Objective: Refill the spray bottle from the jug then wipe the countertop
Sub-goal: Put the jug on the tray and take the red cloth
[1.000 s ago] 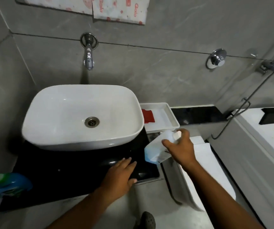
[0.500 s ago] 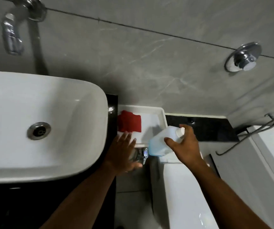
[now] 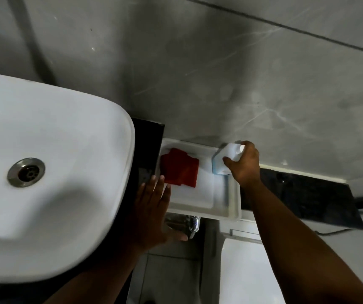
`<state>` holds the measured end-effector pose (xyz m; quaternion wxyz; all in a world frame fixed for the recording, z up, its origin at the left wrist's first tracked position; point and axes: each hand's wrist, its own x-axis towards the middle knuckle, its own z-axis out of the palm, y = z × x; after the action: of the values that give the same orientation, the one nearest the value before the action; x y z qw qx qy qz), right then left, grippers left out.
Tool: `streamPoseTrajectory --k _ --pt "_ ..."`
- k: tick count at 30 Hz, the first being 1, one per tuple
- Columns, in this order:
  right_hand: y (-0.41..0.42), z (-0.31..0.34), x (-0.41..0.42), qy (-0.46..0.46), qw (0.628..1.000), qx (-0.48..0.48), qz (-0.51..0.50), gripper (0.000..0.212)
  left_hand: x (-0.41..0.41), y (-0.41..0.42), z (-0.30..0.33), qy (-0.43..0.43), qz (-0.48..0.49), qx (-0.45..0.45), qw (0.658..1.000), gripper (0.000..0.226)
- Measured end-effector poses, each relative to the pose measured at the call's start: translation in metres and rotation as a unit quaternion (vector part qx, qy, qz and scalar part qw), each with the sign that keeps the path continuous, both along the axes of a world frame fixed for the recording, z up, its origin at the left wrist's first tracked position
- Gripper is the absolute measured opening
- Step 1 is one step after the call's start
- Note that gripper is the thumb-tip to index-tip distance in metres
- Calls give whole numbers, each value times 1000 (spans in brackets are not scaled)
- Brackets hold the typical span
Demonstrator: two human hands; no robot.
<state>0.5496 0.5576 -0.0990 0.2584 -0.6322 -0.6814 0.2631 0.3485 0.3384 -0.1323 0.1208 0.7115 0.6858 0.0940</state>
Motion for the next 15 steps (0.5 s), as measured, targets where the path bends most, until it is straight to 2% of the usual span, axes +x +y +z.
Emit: streamPoseTrajectory --k 4,7,10,12,15 --pt "19 -7 -8 -10 1000 4 3 66 -1 0 1 15 0 -13 1000 124" --pt "20 -3 -13 -44 999 2 -10 81 -1 -1 4 21 -2 -21 1000 123" --pt "-7 -1 -26 -113 984 134 -26 93 -1 -2 6 24 -5 -21 999 122" --pt "-37 -9 -47 -94 977 190 35 88 -1 -2 6 26 -3 -22 999 121" --pt "-65 -41 -79 -131 957 138 218 80 -1 -1 5 29 -3 -29 999 118"
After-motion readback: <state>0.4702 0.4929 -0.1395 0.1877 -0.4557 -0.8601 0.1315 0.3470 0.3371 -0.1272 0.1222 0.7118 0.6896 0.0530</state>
